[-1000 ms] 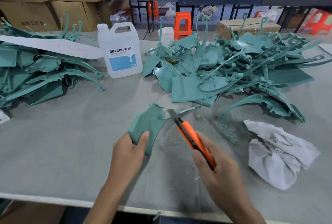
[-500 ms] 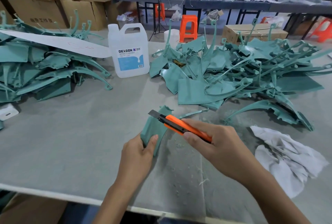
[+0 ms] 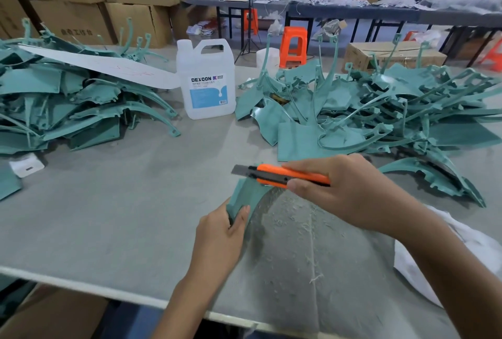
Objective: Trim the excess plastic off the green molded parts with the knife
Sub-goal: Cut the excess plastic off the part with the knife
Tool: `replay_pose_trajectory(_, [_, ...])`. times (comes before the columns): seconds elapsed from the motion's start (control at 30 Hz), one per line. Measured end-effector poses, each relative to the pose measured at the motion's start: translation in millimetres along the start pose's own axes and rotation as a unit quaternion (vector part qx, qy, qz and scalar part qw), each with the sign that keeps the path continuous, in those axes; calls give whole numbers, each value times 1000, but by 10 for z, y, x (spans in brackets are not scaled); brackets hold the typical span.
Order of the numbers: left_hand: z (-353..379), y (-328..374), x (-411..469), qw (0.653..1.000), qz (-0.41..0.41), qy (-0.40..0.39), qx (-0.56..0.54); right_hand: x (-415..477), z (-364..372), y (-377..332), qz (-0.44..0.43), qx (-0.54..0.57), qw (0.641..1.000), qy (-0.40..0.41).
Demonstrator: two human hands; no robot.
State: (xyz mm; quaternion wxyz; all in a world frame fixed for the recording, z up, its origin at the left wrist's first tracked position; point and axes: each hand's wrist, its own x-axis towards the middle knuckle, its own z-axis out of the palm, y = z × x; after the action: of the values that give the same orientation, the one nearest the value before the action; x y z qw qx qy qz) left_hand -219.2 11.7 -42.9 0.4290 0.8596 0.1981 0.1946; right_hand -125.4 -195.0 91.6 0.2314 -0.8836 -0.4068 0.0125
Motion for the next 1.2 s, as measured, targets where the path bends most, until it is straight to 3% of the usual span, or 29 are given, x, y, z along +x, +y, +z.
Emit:
replay_pose_trajectory(0.2, [-3,35,-37,999,33,-11,12,61,-99,181,46,-68,997,-4])
replay_pose_trajectory(0.33, [-6,85,-50,999,50,-8,17,-26,-16,106,2,9,999,-30])
replay_pose_trajectory(0.47, [5,54,-63,999,49,-7,15,33,-69,282,58,-122,991,4])
replay_pose_trajectory(0.53, [37,-20,-74,1000,23,-7,4,0,-69,348,66,-136,988,17])
replay_pose_trajectory(0.7, [89,-115,-21,998,-44,-11,-41,-190,-24,374,54,-9,995,83])
replay_pose_trajectory(0.8, [-34,-28,-34,991,-22,3,-134,-341,11,418,77,62,984,146])
replay_pose_trajectory(0.87, [-156,53,-39,989,25,23,-141,-460,93,399,98,107,972,184])
replay_pose_trajectory(1.07, [-571,319,3,987,110,115,-12,-799,524,260,141,262,928,225])
replay_pose_trajectory(1.2, [-877,425,111,952,207,175,140,-938,720,247,165,308,906,240])
